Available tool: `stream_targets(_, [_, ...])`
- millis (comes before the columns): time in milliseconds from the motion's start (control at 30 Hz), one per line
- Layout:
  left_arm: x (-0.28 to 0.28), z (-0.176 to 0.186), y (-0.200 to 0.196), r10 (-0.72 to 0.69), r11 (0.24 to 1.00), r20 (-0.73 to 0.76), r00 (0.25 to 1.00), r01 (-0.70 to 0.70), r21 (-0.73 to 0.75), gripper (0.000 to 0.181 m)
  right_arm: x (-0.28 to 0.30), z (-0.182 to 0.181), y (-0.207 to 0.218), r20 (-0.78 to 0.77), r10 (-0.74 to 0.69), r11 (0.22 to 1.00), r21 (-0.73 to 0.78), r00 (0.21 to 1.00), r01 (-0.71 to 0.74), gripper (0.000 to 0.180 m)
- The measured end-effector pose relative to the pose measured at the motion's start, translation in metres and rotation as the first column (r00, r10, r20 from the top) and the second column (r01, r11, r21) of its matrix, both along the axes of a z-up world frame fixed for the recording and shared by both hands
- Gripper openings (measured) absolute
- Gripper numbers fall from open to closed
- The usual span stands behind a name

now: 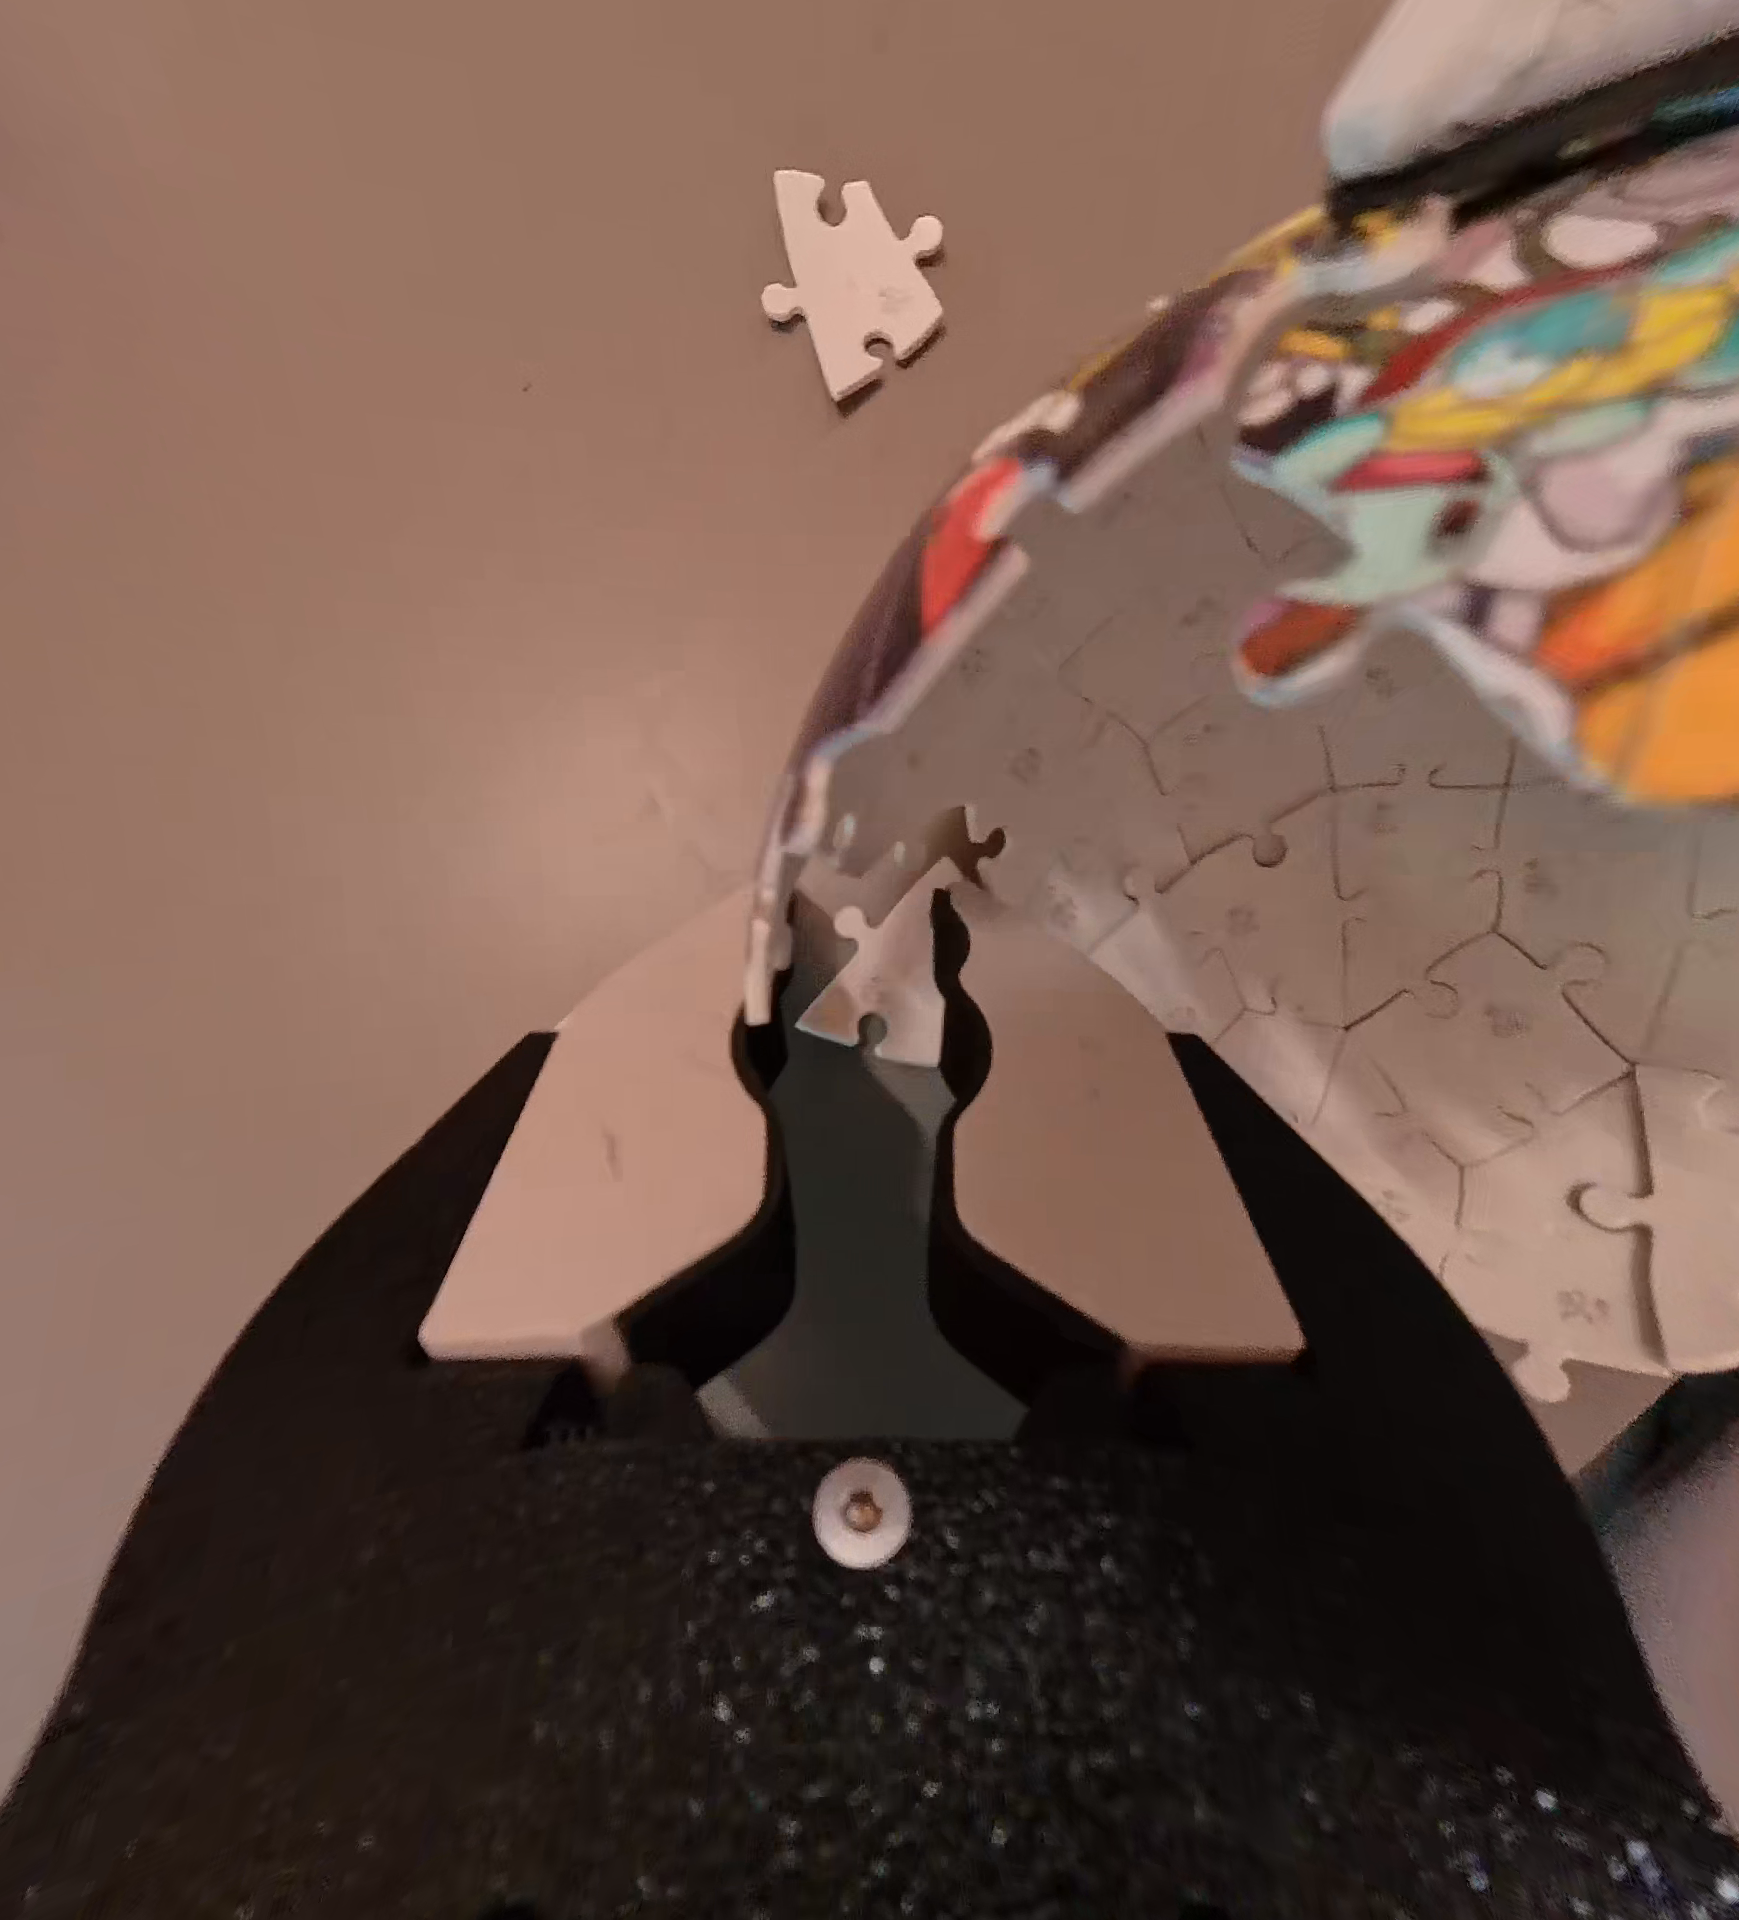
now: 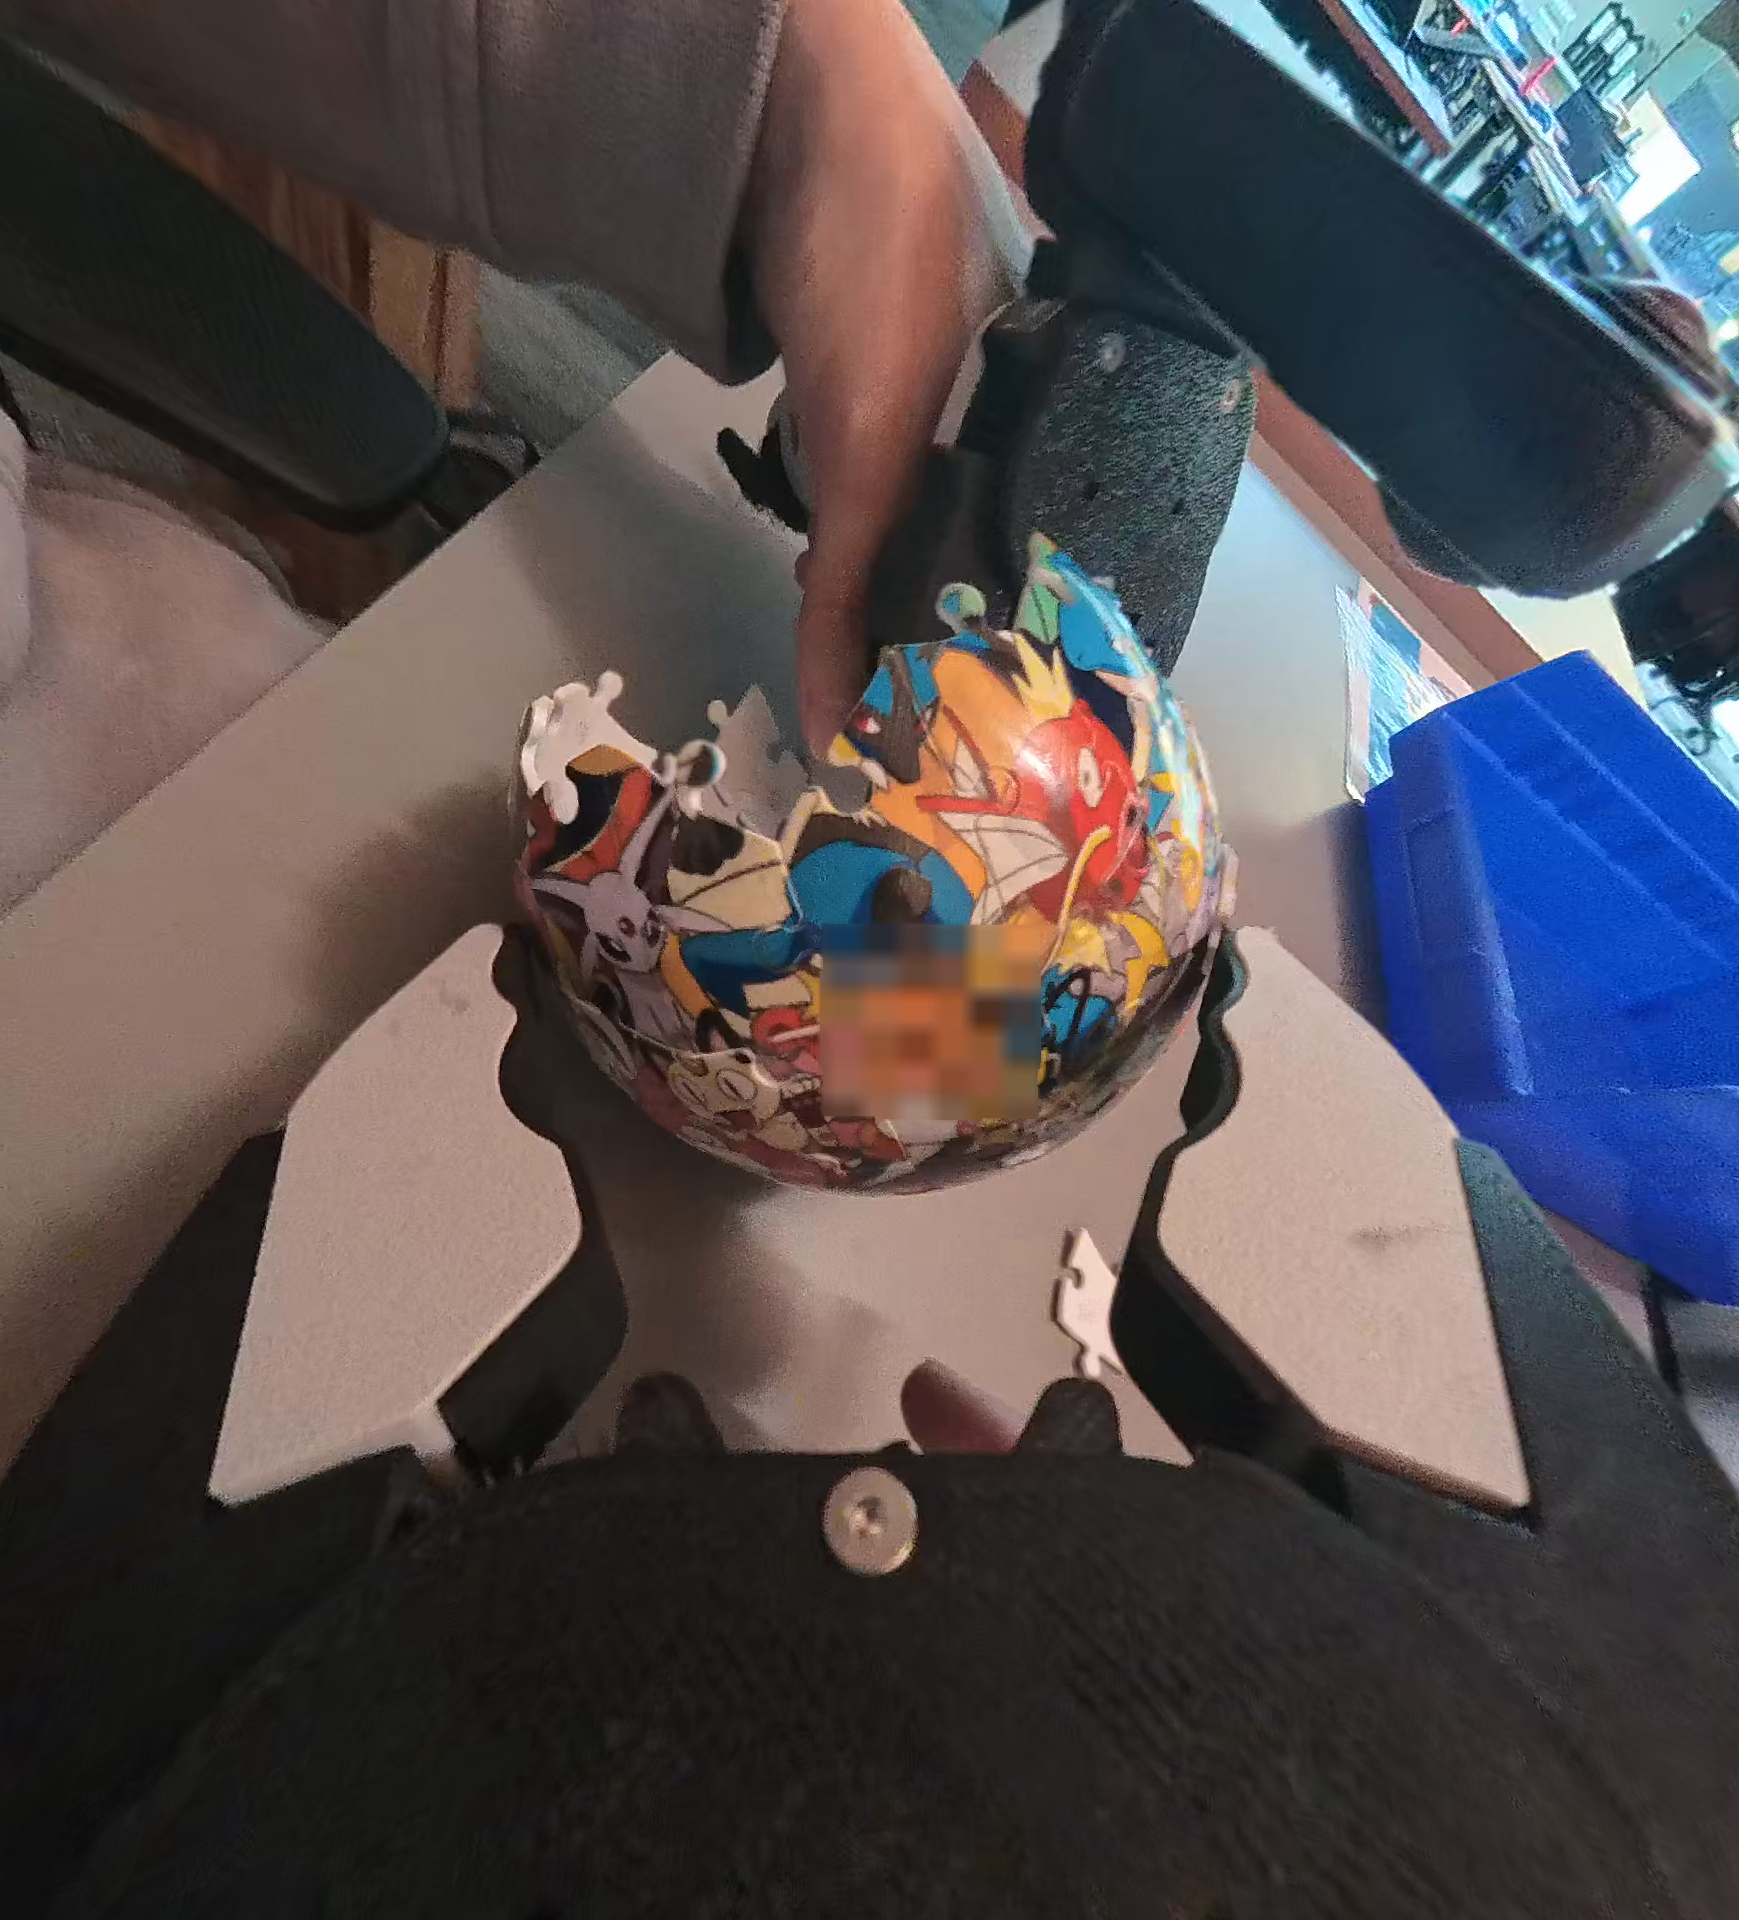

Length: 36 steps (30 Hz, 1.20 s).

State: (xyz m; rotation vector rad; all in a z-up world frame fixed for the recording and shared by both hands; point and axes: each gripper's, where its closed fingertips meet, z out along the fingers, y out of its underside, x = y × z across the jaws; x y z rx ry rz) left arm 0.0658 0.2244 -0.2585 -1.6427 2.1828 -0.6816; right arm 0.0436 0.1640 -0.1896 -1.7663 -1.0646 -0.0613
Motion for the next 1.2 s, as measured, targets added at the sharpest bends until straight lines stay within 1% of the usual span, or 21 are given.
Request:
stream_targets(67, [0.001, 0.0, 0.004, 0.019, 1.0, 0.004, 1.0, -0.019, 0.009, 0.033, 0.0, -0.005, -0.001, 0.046, 0.004, 1.0, -0.008, 0.999, -0.004, 0.127])
stream_targets(133, [-0.001, 0.001, 0.005, 0.029, 1.0, 0.005, 1.0, -0.029, 0.002, 0.038, -0.001, -0.007, -0.003, 0.055, 0.005, 1.0, -0.013, 0.998, -0.005, 0.132])
stream_targets(233, [-0.006, 0.007, 0.006, 0.038, 0.999, 0.029, 0.999, -0.037, -0.029, 0.047, -0.003, -0.004, -0.007, 0.017, 0.001, 1.0, -0.022, 1.0, -0.001, 0.13])
stream_targets(300, [-0.01, 0.01, 0.0, 0.025, 0.996, 0.034, 0.999, -0.022, -0.09, 0.053, -0.006, 0.0, -0.009, -0.021, 0.004, 1.0, -0.017, 1.0, -0.005, 0.129])
stream_targets(333, [-0.013, 0.011, -0.004, 0.014, 0.992, 0.024, 1.0, -0.011, -0.125, 0.065, -0.005, 0.0, -0.008, -0.022, -0.006, 1.0, -0.017, 1.0, 0.005, 0.13])
stream_targets(433, [-0.015, 0.016, -0.004, 0.023, 0.99, 0.061, 0.998, -0.014, -0.141, 0.067, -0.007, 0.0, -0.009, -0.013, -0.021, 1.0, -0.011, 1.0, 0.021, 0.13])
stream_targets(567, [-0.007, 0.012, -0.018, -0.017, 0.982, 0.082, 0.996, 0.032, -0.188, 0.069, -0.015, 0.0, -0.014, 0.01, -0.003, 1.0, -0.006, 1.0, 0.003, 0.132])
stream_targets(633, [-0.003, 0.004, -0.019, -0.026, 0.986, 0.052, 0.998, 0.034, -0.165, 0.071, -0.015, -0.002, -0.015, 0.032, -0.008, 1.0, -0.019, 0.999, 0.008, 0.135])
stream_targets(767, [0.006, 0.004, -0.024, -0.024, 0.986, 0.078, 0.997, 0.037, -0.16, 0.077, -0.015, -0.004, -0.017, 0.035, -0.021, 0.998, -0.051, 0.999, 0.022, 0.14])
stream_targets(800, [0.006, 0.004, -0.024, -0.02, 0.987, 0.082, 0.996, 0.032, -0.157, 0.078, -0.017, -0.003, -0.018, 0.032, -0.024, 0.998, -0.052, 0.999, 0.025, 0.139])
stream_targets(1067, [0.003, 0.002, -0.025, -0.065, 0.998, 0.14, 0.988, 0.066, -0.002, 0.089, -0.026, -0.003, -0.021, 0.044, -0.034, 0.997, -0.069, 0.998, 0.037, 0.144])
stream_targets(1200, [0.005, 0.005, -0.026, -0.101, 0.994, 0.198, 0.975, 0.092, 0.056, 0.093, -0.027, -0.001, -0.021, -0.008, -0.045, 0.997, -0.067, 0.999, 0.044, 0.145])
